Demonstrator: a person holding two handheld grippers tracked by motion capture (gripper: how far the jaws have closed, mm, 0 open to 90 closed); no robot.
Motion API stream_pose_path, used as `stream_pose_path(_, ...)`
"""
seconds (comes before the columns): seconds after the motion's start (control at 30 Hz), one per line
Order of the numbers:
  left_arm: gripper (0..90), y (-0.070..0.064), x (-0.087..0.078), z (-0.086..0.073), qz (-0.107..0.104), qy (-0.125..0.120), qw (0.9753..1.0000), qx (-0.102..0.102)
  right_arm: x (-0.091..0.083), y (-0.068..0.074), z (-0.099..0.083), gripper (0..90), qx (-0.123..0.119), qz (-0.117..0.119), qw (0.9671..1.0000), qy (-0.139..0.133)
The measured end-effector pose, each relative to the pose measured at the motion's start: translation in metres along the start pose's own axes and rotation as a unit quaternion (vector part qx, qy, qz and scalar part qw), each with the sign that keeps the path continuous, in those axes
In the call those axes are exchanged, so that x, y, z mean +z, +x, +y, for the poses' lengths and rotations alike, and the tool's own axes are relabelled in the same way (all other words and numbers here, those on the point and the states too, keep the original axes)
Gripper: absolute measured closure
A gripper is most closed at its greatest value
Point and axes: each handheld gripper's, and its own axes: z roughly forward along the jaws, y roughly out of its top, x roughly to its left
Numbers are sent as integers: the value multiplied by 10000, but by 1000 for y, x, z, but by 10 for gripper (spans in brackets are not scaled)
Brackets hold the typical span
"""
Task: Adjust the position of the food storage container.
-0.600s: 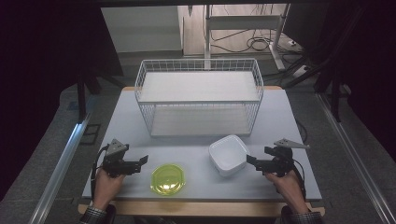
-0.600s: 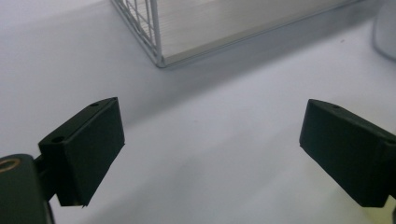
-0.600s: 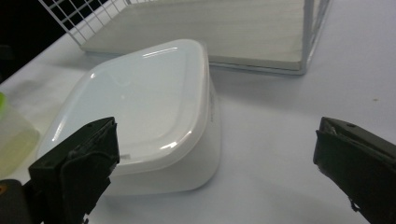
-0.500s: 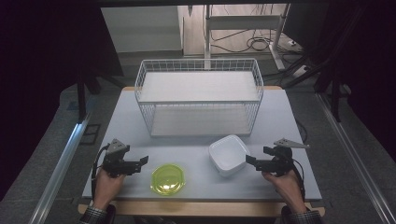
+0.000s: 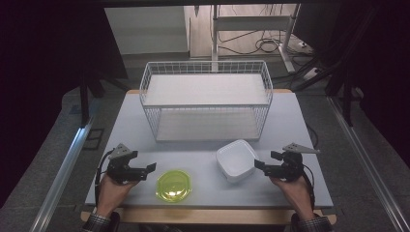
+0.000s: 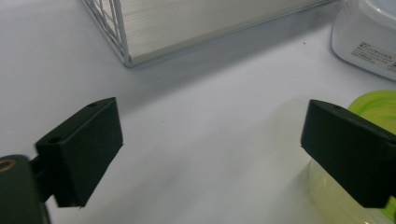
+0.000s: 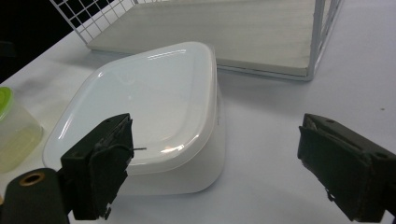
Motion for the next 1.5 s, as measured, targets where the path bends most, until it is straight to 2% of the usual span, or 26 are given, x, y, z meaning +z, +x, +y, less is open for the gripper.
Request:
stream_pose_path(0.1,151,-6,-5,3,-108,-75,9998,160,0,1,0,124,-59,-15,10000,-13)
stream_pose_path(0.13,171,-10,-7,6,-168,-108,9994,273,0,2,0,125,-56,-17,10000,-20)
stream_pose_path(0.2,218,-17,-11,9,-166,-167,9987,443,0,2,0,128,-75,-53,10000,-26)
stream_pose_path(0.27,251,-23,-14,12,-196,-206,9982,529,1,3,0,131,-100,-82,9999,-26)
stream_pose_path(0.43,237,-35,-20,19,-519,-270,9970,512,-2,3,2,141,-142,-195,9996,-117)
stream_pose_path(0.6,209,-50,-24,24,-607,-292,9953,692,-5,4,3,149,-210,-268,9992,-205)
stream_pose_path(0.83,277,-78,-24,25,-726,-235,9892,1248,-4,6,3,150,-267,-286,9990,-204)
stream_pose_path(1.0,415,-100,-27,25,-939,-160,9840,1505,-4,7,3,153,-299,-309,9989,-200)
stream_pose_path(1.1,564,-111,-24,23,-1064,-9,9814,1595,-4,7,3,155,-318,-328,9987,-204)
stream_pose_path(1.2,712,-121,-20,20,-1245,158,9787,1628,-4,8,3,159,-344,-357,9986,-196)
stream_pose_path(1.33,889,-130,-14,16,-1411,278,9764,1614,-4,8,3,166,-359,-387,9985,-174)
stream_pose_path(1.5,900,-135,-6,10,-1447,427,9748,1644,-4,9,3,173,-378,-433,9982,-143)
